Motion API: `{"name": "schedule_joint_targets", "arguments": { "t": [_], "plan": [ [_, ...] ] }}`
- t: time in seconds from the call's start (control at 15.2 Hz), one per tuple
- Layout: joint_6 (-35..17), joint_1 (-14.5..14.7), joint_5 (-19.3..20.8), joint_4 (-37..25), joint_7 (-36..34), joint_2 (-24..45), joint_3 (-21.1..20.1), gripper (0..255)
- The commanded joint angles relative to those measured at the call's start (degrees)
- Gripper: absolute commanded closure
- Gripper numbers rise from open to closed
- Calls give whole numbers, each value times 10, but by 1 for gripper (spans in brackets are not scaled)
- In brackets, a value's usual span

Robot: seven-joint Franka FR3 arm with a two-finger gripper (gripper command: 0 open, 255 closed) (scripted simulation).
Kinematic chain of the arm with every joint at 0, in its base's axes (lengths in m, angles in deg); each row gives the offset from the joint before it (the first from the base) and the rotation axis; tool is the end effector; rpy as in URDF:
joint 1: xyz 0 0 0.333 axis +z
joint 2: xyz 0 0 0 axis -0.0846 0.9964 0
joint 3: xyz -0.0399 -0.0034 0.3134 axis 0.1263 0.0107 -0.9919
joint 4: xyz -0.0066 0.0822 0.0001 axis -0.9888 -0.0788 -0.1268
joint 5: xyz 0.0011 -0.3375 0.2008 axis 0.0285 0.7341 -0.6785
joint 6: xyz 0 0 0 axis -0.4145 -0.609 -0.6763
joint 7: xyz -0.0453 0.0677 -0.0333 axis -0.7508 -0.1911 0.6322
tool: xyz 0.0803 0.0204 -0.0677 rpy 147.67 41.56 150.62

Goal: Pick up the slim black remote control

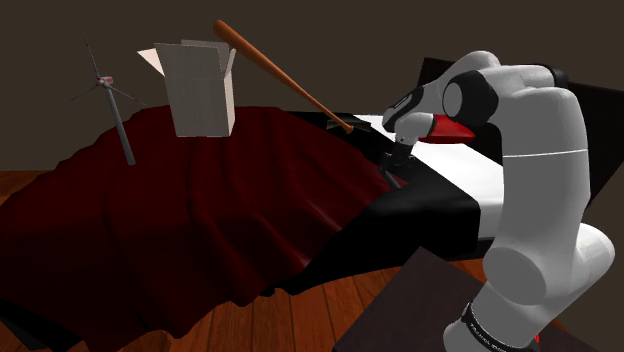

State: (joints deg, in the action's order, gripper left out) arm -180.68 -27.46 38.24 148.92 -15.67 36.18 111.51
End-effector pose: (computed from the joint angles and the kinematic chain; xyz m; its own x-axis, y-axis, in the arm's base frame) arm 0.4868 -0.4334 0.2873 0.7703 -0.6376 -0.0110 -0.6362 -0.7673 -0.0811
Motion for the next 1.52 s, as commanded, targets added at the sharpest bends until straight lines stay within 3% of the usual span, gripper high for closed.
{"name": "schedule_joint_targets", "arguments": {
  "t": [0.0, 0.2, 0.26, 0.86, 1.45],
  "plan": [
    [-13, -1, -5, 5, 4, 8, -3, 0],
    [-21, -3, -9, 7, 7, 15, -5, 0],
    [-21, -4, -9, 6, 7, 16, -5, 255],
    [-21, -3, -9, 7, 7, 15, -5, 255],
    [29, 5, 13, -7, -10, -25, 8, 255]
  ]
}}
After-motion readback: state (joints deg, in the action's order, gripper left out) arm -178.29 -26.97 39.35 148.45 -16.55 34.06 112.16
